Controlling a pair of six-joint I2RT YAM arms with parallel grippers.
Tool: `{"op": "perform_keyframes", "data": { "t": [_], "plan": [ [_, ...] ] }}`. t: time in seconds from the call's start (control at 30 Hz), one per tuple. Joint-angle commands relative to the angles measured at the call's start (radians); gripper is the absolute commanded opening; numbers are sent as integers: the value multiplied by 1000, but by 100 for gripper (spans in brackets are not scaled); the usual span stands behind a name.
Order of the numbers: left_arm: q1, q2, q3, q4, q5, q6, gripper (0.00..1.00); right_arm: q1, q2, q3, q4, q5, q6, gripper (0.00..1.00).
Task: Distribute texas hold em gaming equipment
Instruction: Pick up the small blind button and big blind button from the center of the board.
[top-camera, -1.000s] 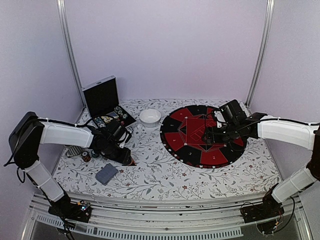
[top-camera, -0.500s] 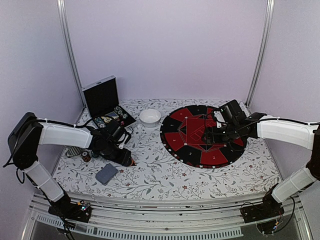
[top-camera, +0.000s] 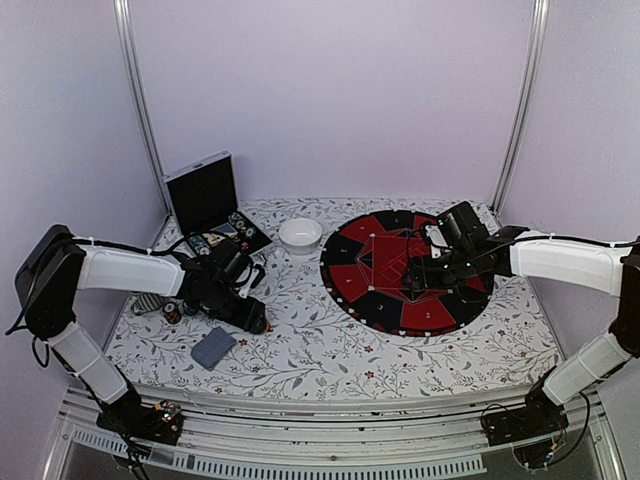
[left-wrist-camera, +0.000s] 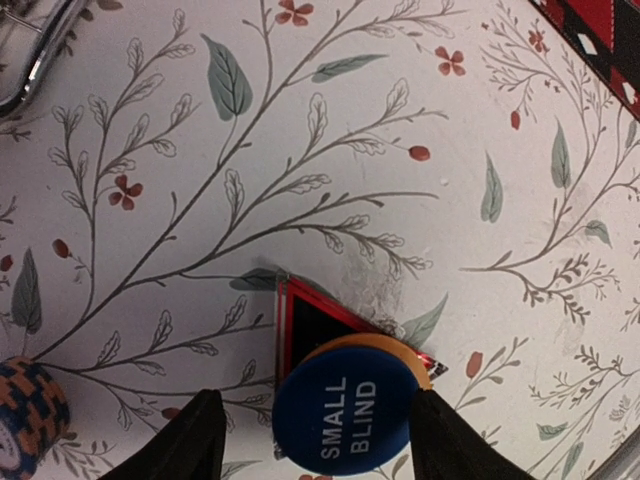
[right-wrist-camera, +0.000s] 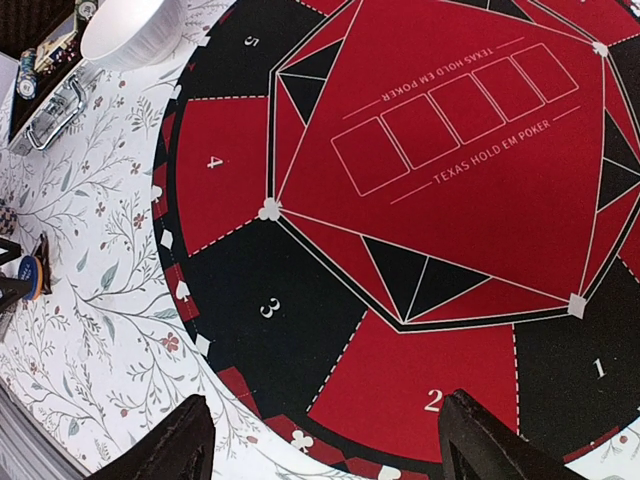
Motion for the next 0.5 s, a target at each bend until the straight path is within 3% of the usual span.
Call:
{"op": "perform_keyframes", "data": {
  "t": [0.0,0.13,0.47],
  "plan": [
    [7,-17,-4,10,38,20,67,5,20,29,8,-12,1,79],
    [7,-13,-12,30,58,30,69,6,21,29,9,-14,1,79],
    [9,28,-16,-3,30,35,59,5,17,28,7,-15,1,79]
  ]
}}
